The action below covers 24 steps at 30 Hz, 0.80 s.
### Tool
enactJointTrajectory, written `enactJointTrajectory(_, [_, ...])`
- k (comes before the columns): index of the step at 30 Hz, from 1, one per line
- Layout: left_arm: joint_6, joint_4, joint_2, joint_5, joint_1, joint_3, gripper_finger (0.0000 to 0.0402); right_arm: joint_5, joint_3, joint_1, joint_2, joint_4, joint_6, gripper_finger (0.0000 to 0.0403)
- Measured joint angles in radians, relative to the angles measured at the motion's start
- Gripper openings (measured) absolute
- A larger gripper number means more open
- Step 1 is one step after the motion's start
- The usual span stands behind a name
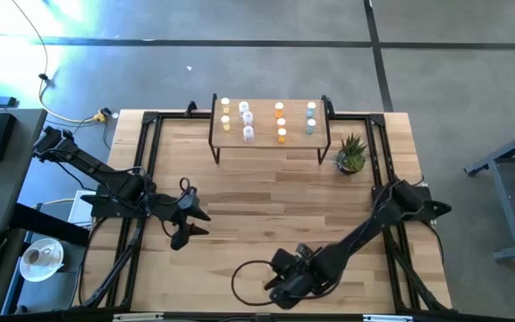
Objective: Pick and place medicine bottles onto shelf by color
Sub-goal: Put the yellow pill bottle on the shelf aligned with the other yellow pill bottles
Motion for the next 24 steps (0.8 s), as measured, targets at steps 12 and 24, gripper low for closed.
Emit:
enactJointTrajectory(12, [-0.022, 0.0, 0.0, 0.001, 0.0, 0.0, 0.0204, -0.001, 0.0, 0.0, 0.091, 0.014, 0.119, 0.016])
enactJointTrajectory(24, [-0.022, 0.0, 0.0, 0.001, 0.0, 0.0, 0.0204, -0.008, 0.0, -0.017, 0.194, 0.05, 0.15, 0.016])
